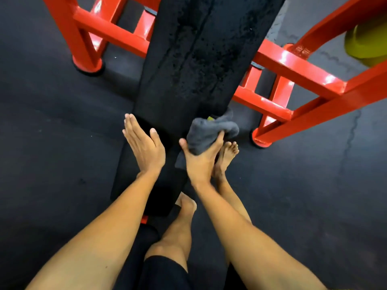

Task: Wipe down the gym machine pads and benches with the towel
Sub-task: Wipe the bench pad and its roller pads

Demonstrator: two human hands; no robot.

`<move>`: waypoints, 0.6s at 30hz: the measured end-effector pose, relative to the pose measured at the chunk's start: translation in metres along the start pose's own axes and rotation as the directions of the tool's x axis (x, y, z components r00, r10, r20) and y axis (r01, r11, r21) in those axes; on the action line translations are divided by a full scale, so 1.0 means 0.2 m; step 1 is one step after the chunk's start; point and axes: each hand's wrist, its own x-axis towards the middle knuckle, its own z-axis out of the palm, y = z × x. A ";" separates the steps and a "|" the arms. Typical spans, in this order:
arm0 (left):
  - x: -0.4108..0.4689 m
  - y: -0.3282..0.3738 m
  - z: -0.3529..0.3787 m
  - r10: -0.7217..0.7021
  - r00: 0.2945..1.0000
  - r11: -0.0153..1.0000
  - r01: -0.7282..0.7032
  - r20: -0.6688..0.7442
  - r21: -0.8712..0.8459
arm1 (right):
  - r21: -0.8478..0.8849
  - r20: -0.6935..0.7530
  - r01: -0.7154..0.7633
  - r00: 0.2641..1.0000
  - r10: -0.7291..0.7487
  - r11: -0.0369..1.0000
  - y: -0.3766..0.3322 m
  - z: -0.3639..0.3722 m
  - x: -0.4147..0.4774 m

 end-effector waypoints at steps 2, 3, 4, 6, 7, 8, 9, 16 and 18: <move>0.01 0.02 0.01 0.027 1.000 0.999 -0.027 0.005 0.019 | 0.032 -0.077 -0.009 0.997 0.011 0.999 -0.12 -0.02 0.14; 0.01 0.04 0.02 0.042 0.999 0.999 -0.042 0.010 0.028 | 0.065 -0.106 0.005 0.994 0.002 0.998 -0.15 -0.03 0.21; 0.01 0.05 0.02 0.047 0.999 0.998 -0.047 0.006 0.036 | 0.110 -0.124 0.010 0.992 0.004 0.994 -0.17 -0.03 0.25; 0.02 0.08 0.05 0.032 0.999 0.998 -0.031 -0.022 0.056 | 0.115 -0.131 0.009 0.991 0.006 0.993 -0.17 -0.01 0.26; 0.02 0.09 0.05 0.022 0.999 0.998 -0.020 -0.030 0.066 | 0.079 -0.120 -0.012 0.993 0.022 0.997 -0.13 0.00 0.22; 0.01 0.09 0.06 0.015 0.999 0.997 -0.013 -0.033 0.073 | 0.068 -0.099 -0.047 0.994 0.054 0.997 -0.08 -0.01 0.16; 0.01 0.10 0.07 0.014 0.999 0.997 -0.011 -0.033 0.080 | 0.067 -0.057 -0.083 0.995 0.087 0.994 -0.04 -0.01 0.10; 0.01 0.06 0.04 0.034 0.999 0.994 -0.033 -0.012 0.103 | 0.096 0.103 -0.144 0.986 0.134 0.985 0.01 -0.06 0.08; 0.01 0.07 0.05 0.024 1.000 0.995 -0.022 -0.020 0.102 | 0.105 0.032 -0.101 0.995 0.098 0.989 -0.09 -0.07 0.20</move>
